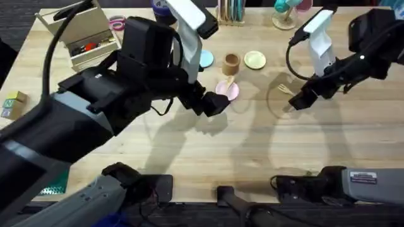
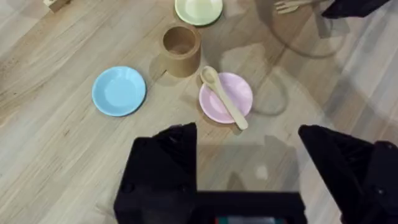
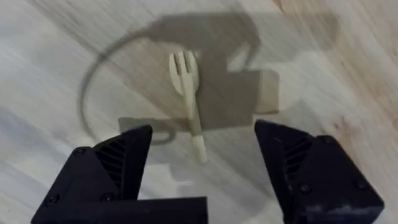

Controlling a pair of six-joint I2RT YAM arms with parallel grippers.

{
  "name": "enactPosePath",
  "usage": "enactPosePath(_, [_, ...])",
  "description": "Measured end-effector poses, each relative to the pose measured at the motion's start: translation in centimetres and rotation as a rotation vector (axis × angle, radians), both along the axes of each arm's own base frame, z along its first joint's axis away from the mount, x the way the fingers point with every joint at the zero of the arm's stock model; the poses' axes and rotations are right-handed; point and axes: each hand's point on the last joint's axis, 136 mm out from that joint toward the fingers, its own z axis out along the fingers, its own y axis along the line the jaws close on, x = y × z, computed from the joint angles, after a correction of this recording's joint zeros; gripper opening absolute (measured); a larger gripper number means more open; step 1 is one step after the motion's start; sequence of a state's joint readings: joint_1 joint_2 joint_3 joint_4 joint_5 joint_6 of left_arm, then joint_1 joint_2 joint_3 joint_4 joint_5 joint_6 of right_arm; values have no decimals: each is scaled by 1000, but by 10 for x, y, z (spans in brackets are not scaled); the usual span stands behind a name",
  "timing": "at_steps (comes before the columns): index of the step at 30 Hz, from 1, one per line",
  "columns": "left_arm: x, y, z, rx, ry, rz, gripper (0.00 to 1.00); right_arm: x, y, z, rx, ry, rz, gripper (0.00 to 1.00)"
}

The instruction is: Pick up a utensil and set it on the pink plate, then put the other utensil in the container.

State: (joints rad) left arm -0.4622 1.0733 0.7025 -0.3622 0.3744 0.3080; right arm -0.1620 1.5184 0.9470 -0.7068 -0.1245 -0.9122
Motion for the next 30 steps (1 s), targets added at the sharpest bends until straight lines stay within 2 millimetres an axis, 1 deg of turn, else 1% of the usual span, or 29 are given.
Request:
enactPosePath(5, [0, 0, 0, 0, 0, 0, 995, 10, 7, -5, 23, -20, 19, 996])
enactPosePath(6, [0, 0, 0, 0, 0, 0, 995, 19, 12, -11, 28, -37, 39, 997])
enactPosePath(9, [0, 0, 0, 0, 0, 0, 995, 21, 19, -15, 34, -32, 60, 997])
enactPosePath(12, [0, 0, 0, 0, 0, 0, 996, 23, 21, -16, 33, -32, 71, 997])
enactPosePath(17, [0, 0, 0, 0, 0, 0, 995, 23, 23, -15, 34, -34, 75, 997])
enactPosePath(18, [0, 0, 0, 0, 0, 0, 995, 23, 23, -15, 34, -34, 76, 985])
enactPosePath(21, [0, 0, 0, 0, 0, 0, 995, 23, 24, -16, 37, -32, 78, 835])
enactPosePath(24, [0, 0, 0, 0, 0, 0, 995, 23, 26, -16, 42, -32, 81, 617])
enactPosePath(27, [0, 0, 0, 0, 0, 0, 995, 23, 26, -16, 42, -31, 82, 530])
enactPosePath(30, [0, 0, 0, 0, 0, 0, 995, 23, 26, -16, 42, -31, 82, 509])
